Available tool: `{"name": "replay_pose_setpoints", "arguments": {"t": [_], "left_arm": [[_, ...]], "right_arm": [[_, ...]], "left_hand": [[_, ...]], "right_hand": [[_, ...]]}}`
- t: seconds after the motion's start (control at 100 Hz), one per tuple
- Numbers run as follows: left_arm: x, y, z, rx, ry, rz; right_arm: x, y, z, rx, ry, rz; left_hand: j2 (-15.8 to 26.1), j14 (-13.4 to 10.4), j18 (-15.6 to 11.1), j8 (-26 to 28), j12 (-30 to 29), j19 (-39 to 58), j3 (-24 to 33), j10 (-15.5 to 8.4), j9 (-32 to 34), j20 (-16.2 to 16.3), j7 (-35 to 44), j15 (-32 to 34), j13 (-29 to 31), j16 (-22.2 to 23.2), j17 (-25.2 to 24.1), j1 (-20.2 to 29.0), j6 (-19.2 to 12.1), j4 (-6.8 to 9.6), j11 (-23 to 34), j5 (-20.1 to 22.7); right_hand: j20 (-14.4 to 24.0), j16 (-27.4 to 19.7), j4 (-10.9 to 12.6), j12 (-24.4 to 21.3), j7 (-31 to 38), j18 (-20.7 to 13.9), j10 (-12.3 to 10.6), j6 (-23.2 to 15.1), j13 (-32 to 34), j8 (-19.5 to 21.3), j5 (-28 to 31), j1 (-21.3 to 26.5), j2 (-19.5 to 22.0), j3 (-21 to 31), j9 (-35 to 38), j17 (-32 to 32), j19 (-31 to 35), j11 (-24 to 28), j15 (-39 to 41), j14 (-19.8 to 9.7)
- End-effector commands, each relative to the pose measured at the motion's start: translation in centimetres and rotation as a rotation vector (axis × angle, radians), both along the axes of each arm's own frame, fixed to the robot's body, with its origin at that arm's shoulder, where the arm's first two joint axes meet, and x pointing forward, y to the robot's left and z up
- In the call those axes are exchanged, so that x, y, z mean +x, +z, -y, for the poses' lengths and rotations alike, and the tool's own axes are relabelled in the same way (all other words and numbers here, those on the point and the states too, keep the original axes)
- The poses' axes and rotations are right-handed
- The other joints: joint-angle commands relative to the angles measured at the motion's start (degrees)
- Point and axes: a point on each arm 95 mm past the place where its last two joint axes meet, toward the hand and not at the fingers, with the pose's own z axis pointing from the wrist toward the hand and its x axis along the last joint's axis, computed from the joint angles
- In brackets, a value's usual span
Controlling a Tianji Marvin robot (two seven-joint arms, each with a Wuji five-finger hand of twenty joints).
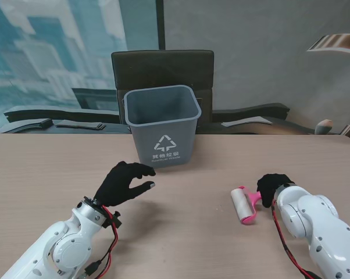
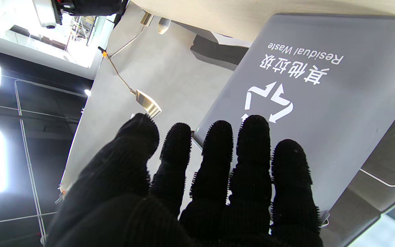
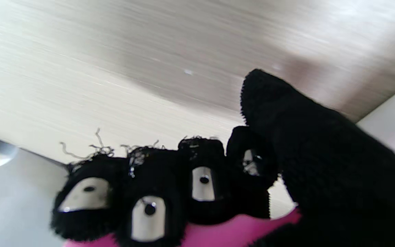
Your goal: Replace a lint-roller refill
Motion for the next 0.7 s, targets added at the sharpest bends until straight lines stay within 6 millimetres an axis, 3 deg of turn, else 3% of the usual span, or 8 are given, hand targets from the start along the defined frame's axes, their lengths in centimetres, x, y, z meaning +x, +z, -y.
{"name": "replay_pose_setpoints", "arguments": {"t": [0.0, 0.17, 0.31, 0.51, 0.69], "left_arm": [[0.0, -0.2, 0.1, 0.009, -0.002, -0.016], [0.1, -0.3, 0.2, 0.01, -0.005, -0.018], [0.1, -0.3, 0.2, 0.01, -0.006, -0.019], [0.1, -0.4, 0.2, 0.011, -0.009, -0.022], [0.2, -0.5, 0.4, 0.008, -0.015, -0.029]], "right_arm": [[-1.0, -1.1, 1.2, -0.04, -0.019, -0.026], [-1.7, -1.1, 3.1, -0.084, -0.082, 0.013], [-1.9, -1.0, 3.4, -0.087, -0.091, 0.03], [-1.7, -0.6, 1.8, -0.07, -0.033, 0.032], [-1.4, -0.3, -0.9, -0.018, 0.038, 0.016]], "left_hand": [[-1.27, -0.71, -0.31, -0.54, 1.32, 1.73, 0.65, -1.29, 0.73, 1.09, 0.99, 1.64, 0.79, 0.64, -0.09, 1.65, -1.13, 0.94, 0.78, 0.15], [-1.31, -0.61, -0.26, -0.54, 1.31, 1.74, 0.68, -1.24, 0.7, 1.1, 1.01, 1.65, 0.76, 0.65, -0.09, 1.73, -1.1, 0.94, 0.76, 0.17], [-1.31, -0.65, -0.29, -0.54, 1.31, 1.76, 0.62, -1.24, 0.78, 1.1, 1.04, 1.7, 0.89, 0.66, -0.04, 1.67, -1.1, 0.93, 0.78, 0.19], [-1.28, -0.61, -0.25, -0.55, 1.31, 1.76, 0.63, -1.27, 0.78, 1.1, 1.03, 1.69, 0.84, 0.65, -0.07, 1.69, -1.13, 0.95, 0.78, 0.15], [-1.22, -0.66, -0.24, -0.57, 1.31, 1.76, 0.62, -1.28, 0.78, 1.11, 1.01, 1.68, 0.86, 0.65, -0.07, 1.69, -1.1, 0.95, 0.78, 0.13]], "right_hand": [[1.66, 2.18, -1.96, 0.52, -0.3, -11.4, 5.86, 1.48, -1.04, 1.0, 0.72, 0.5, 0.45, 2.01, 2.58, 4.43, 16.86, 2.43, 12.06, -20.87], [1.61, 2.09, -1.97, 0.51, -0.33, -11.31, 5.91, 1.52, -1.05, 1.04, 0.71, 0.53, 0.43, 2.03, 2.56, 4.42, 16.8, 2.42, 12.09, -20.84], [1.57, 2.03, -1.99, 0.48, -0.38, -11.24, 6.13, 1.66, -1.05, 1.05, 0.71, 0.51, 0.52, 1.96, 2.47, 4.41, 16.76, 2.44, 12.11, -20.76], [1.45, 1.88, -2.03, 0.41, -0.4, -11.02, 6.14, 1.67, -1.06, 1.09, 0.72, 0.59, 0.46, 1.92, 2.46, 4.35, 16.57, 2.47, 12.09, -20.51], [1.36, 1.69, -2.17, 0.38, -0.45, -10.78, 6.14, 1.69, -1.05, 1.12, 0.63, 0.35, 0.83, 1.75, 2.3, 4.33, 16.45, 2.43, 12.04, -20.51]]}}
